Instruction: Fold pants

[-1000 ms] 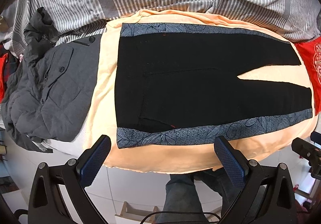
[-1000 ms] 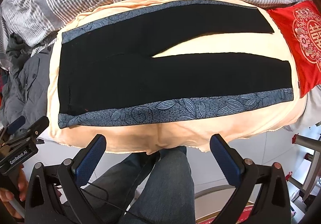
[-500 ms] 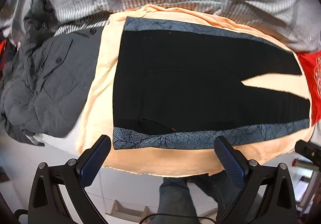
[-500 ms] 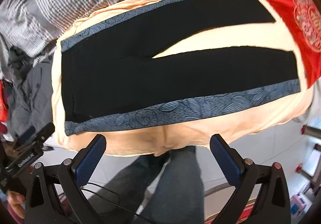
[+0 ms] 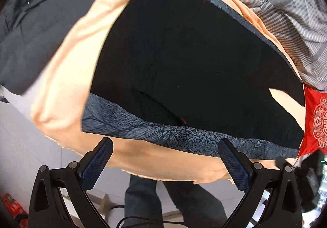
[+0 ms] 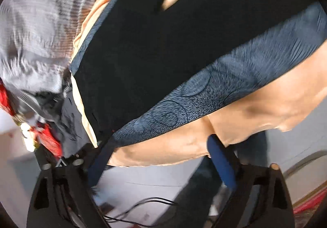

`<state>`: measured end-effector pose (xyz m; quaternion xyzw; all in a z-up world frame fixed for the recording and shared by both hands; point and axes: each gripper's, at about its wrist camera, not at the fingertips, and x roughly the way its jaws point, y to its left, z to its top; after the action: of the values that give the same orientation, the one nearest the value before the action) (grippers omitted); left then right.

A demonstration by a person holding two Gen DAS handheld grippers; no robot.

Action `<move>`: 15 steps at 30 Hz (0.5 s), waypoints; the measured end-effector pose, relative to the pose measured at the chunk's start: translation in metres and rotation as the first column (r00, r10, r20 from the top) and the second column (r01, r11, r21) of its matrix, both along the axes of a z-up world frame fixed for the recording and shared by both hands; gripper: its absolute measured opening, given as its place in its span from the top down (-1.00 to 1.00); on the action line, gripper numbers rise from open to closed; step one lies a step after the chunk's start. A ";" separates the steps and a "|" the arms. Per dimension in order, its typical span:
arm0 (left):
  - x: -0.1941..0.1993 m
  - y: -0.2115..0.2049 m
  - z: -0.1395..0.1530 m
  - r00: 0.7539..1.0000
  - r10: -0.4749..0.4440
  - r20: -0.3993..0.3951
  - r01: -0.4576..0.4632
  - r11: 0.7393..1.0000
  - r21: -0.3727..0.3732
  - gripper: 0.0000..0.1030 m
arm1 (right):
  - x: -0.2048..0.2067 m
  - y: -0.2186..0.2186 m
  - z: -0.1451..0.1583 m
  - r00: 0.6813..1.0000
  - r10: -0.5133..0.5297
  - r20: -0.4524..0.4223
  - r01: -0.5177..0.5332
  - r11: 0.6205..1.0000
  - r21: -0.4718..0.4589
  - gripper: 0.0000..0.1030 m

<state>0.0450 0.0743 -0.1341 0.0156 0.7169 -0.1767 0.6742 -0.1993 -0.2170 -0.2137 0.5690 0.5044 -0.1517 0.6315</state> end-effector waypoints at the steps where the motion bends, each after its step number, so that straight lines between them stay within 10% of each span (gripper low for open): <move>1: -0.003 0.000 -0.005 1.000 0.000 -0.001 0.000 1.000 -0.012 -1.00 | -0.005 -0.001 -0.014 0.999 -0.026 0.028 0.025 0.999 0.026 -0.66; 11: -0.009 0.019 -0.027 0.996 0.078 -0.045 -0.083 0.988 -0.129 -1.00 | -0.023 -0.023 -0.077 0.941 -0.214 0.263 0.156 0.962 0.223 -0.57; 15: -0.010 0.024 -0.033 0.992 0.108 -0.059 -0.116 0.982 -0.149 -1.00 | -0.013 -0.030 -0.084 0.907 -0.283 0.310 0.179 0.929 0.324 -0.02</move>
<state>0.0354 0.0980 -0.1675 -0.0807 0.7180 -0.1928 0.6639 -0.2128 -0.2465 -0.2975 0.7289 0.3281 -0.0471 0.5990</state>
